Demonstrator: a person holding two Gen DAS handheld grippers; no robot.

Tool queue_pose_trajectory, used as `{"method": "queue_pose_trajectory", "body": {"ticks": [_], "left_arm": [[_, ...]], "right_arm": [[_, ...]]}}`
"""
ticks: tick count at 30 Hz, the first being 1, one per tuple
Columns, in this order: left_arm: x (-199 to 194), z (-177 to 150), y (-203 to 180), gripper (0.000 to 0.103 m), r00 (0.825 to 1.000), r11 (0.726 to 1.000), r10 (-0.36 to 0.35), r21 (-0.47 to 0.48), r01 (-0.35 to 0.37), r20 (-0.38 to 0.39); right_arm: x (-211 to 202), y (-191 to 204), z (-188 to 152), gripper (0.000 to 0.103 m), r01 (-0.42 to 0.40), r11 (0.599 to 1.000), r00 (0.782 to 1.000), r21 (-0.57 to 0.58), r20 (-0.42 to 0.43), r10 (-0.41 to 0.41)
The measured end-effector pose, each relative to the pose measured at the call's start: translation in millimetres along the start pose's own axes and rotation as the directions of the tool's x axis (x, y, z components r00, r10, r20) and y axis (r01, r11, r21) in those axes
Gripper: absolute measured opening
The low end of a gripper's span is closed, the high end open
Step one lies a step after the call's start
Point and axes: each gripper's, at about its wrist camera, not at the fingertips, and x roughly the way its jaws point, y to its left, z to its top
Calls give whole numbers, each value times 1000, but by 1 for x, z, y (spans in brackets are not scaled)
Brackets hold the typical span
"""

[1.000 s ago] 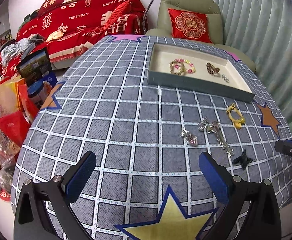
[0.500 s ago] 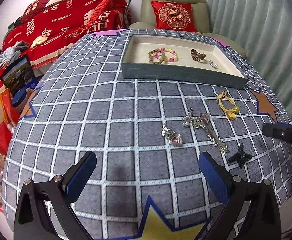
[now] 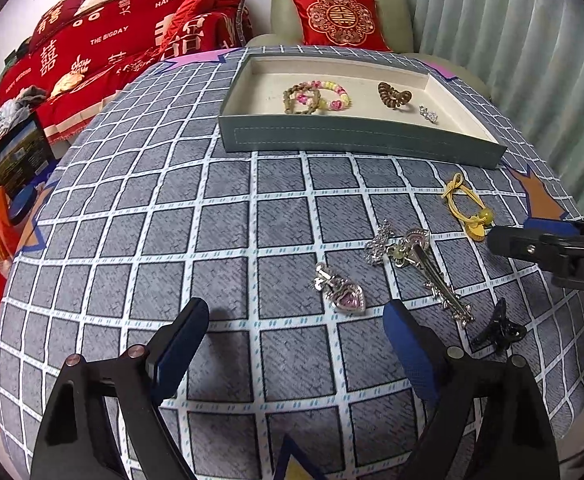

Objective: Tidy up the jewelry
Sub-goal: 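Grasp the yellow hair tie with the right tool while the left tool grasps the heart pendant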

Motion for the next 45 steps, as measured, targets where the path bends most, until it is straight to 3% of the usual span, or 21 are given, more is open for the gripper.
{"method": "queue_pose_trajectory", "body": {"ticks": [1, 3, 8, 12, 14, 18, 19, 20, 26, 45], "left_arm": [[1, 1, -1, 97, 1000, 1000, 0, 4, 0, 0], [4, 3, -3, 87, 1000, 1000, 0, 13, 0, -5], [8, 8, -7, 85, 1000, 1000, -4, 28, 4, -4], [7, 10, -13, 72, 1000, 999, -21, 46, 20, 2], [6, 10, -15, 65, 1000, 998, -27, 57, 26, 6], [3, 10, -20, 37, 999, 996, -40, 76, 39, 11], [3, 10, -22, 38, 999, 996, -41, 79, 39, 13], [3, 10, -23, 37, 999, 996, -42, 78, 40, 14], [-5, 7, -12, 37, 997, 997, -73, 25, 72, 27], [-59, 23, 7, 37, 984, 991, -126, -19, 129, 127]], "right_arm": [[2, 1, 1, 82, 4, 1000, 1000, -3, 0, -4], [8, 3, 5, 82, 8, 1000, 1000, -9, -1, -8], [16, 13, 13, 81, 35, 998, 999, -50, 9, -34], [21, 27, 14, 69, 100, 988, 995, -121, 20, -98], [20, 32, 13, 54, 93, 985, 996, -146, 27, -90], [19, 35, 14, 34, 89, 985, 996, -150, 24, -87], [18, 35, 14, 21, 90, 985, 996, -147, 23, -87], [18, 34, 14, 14, 89, 986, 996, -142, 25, -87], [9, 20, 8, 14, 78, 994, 997, -82, 33, -75], [-56, -22, 4, 14, -111, 992, 987, 68, 127, 102]]}}
